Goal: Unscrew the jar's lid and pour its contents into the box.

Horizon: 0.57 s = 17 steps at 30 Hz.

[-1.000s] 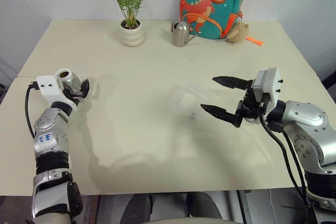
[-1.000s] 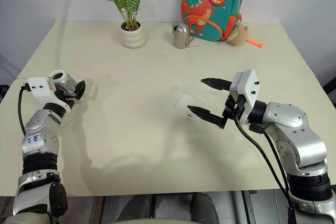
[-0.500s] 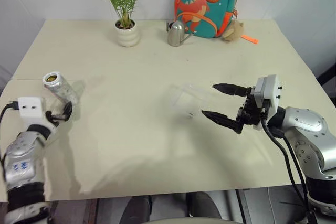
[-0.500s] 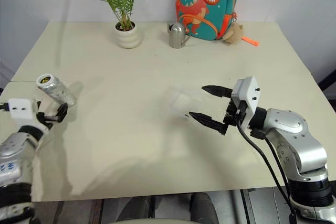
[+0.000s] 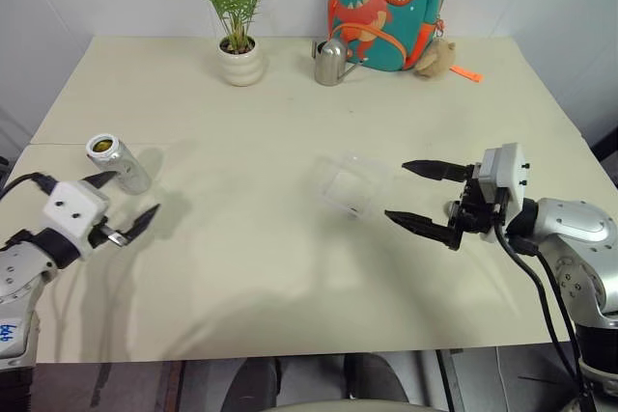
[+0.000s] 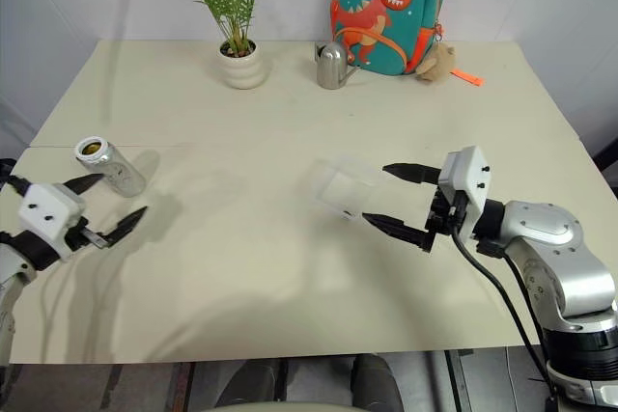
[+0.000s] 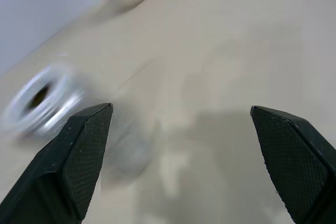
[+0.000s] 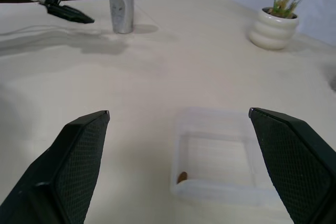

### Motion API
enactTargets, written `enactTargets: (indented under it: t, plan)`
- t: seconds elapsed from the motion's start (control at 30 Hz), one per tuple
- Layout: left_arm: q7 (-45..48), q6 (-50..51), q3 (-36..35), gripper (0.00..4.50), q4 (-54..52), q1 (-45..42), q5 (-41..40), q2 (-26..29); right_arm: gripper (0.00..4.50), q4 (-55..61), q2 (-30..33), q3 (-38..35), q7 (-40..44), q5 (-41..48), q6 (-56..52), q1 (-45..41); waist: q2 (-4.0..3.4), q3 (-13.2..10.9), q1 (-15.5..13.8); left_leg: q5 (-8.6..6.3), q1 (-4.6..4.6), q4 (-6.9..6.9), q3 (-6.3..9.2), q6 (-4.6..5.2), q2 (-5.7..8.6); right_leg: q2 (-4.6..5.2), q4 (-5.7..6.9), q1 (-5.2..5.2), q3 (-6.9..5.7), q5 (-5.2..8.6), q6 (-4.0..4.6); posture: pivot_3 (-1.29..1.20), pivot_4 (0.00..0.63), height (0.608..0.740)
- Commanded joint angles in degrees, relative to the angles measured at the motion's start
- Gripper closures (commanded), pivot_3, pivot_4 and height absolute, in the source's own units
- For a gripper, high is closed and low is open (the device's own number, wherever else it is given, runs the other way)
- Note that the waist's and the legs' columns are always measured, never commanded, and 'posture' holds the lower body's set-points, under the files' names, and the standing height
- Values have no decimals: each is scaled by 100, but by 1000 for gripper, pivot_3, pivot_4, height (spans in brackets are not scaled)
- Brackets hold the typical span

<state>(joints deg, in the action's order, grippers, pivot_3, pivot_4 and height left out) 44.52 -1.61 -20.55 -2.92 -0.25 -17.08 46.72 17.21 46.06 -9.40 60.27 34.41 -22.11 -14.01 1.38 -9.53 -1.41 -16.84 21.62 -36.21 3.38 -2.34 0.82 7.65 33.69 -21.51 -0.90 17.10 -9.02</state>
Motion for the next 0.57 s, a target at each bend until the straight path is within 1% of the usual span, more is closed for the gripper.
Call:
enactTargets:
  t: [0.03, 0.13, 0.2, 0.3, 0.43, 0.5, 0.57]
  plan:
    - [1118, -144, 337, 28, -276, -158, -438, 311, 0, -142, 488, -341, 475, -51, 71, 214, 0, 0, 12, -1, -5, 1, -10, 2, -3, -1, 0, 0, 0, 0, 0, 0, 150, 740]
    - [1792, -312, 618, 28, -193, -359, -507, 486, 0, -319, 797, -597, 727, -126, 235, 434, -3, -2, 19, -4, -16, 3, -39, 5, -10, -3, -2, 0, -2, 1, 2, 0, 150, 740]
    - [1960, -320, 702, 28, -75, -542, -549, 466, 0, -382, 909, -718, 837, -124, 275, 519, -10, -6, 28, -18, -25, 2, -69, 29, -15, -2, -4, 0, -2, 1, 1, 0, 150, 740]
    - [2006, -343, 801, 28, 54, -791, -479, 369, 0, -435, 944, -757, 917, -157, 361, 488, -9, -6, 81, -23, -37, 0, -98, 33, -26, -4, -5, 0, -7, 1, 0, 0, 150, 740]
    - [1814, -254, 899, 28, 64, -1071, -409, 191, 0, -556, 900, -743, 906, -227, 534, 320, -9, -6, 141, -23, -43, -5, -101, 33, -37, -12, 5, 1, -8, 0, 1, 0, 150, 740]
    - [1775, 57, 927, 28, -40, -1138, -545, 144, 0, -599, 928, -750, 936, -220, 521, 300, -8, -5, 143, -23, -43, -10, -101, 33, -38, -12, 7, 1, -8, -1, 2, 0, 150, 740]
    - [1709, 109, 969, 28, -133, -1258, -516, 87, 0, -731, 964, -777, 989, -268, 589, 285, -7, -5, 146, -22, -43, -10, -101, 33, -41, -15, 8, 1, -7, -2, 3, 0, 150, 740]
